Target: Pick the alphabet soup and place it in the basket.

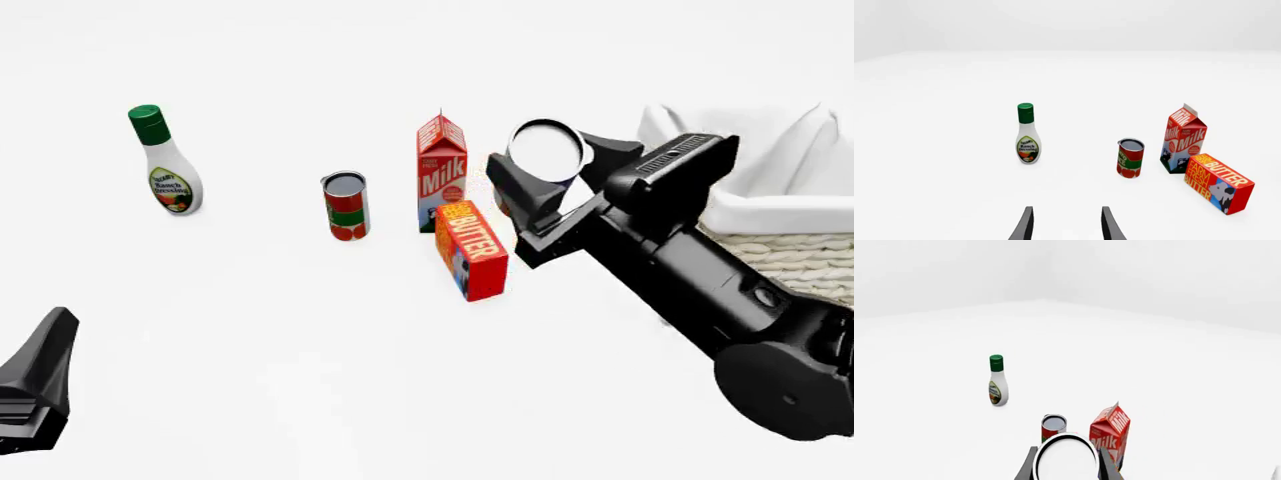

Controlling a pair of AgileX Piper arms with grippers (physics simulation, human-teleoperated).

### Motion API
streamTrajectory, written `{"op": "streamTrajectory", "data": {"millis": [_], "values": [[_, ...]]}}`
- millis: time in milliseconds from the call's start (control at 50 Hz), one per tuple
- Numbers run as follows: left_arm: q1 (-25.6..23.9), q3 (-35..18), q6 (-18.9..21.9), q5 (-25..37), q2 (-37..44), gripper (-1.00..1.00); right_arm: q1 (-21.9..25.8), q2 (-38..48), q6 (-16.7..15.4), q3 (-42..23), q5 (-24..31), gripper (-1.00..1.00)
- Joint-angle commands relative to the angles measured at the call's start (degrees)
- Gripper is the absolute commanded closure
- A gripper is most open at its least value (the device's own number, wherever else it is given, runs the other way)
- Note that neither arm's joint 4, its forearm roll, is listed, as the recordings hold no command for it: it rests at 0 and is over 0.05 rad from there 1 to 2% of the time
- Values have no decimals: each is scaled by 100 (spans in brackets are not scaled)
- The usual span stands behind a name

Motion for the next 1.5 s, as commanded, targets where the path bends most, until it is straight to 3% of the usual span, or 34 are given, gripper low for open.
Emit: {"op": "streamTrajectory", "data": {"millis": [20,700,1260,1500], "values": [[0,0,0,0,0,-100,-340,-684,-74,-181,511,100],[0,0,0,0,0,-100,-1629,-1949,-502,-539,1851,100],[0,0,0,0,0,-100,-2691,-2254,-900,-880,2826,100],[0,0,0,0,0,-100,-3063,-2346,-886,-971,3165,100]]}}
